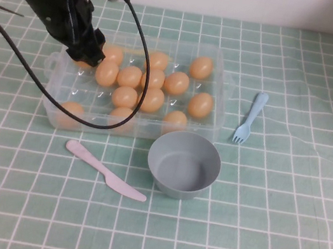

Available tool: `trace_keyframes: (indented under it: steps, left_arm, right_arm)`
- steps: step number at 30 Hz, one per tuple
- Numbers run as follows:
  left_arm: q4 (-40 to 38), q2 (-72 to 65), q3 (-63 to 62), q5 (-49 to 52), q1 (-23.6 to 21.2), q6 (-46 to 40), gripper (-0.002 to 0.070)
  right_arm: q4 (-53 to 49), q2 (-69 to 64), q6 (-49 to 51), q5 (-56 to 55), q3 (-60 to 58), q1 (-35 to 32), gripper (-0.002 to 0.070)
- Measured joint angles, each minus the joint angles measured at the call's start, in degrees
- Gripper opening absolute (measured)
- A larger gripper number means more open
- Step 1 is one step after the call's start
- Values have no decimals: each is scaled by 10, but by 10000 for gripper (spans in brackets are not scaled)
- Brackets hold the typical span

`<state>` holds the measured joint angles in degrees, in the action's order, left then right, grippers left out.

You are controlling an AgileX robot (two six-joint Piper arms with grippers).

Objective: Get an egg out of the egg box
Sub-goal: Pick up the egg from the plastic box, then place the egg in the bowl

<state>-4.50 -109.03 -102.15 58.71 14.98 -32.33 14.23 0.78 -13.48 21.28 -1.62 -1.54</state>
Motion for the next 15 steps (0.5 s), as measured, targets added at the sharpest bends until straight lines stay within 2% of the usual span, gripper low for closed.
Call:
trace_keyframes:
  steps: [15]
  left_arm:
    - [-48, 24, 0, 22, 2, 1, 346]
  right_arm:
    - [0, 0, 0, 0, 0, 0, -17]
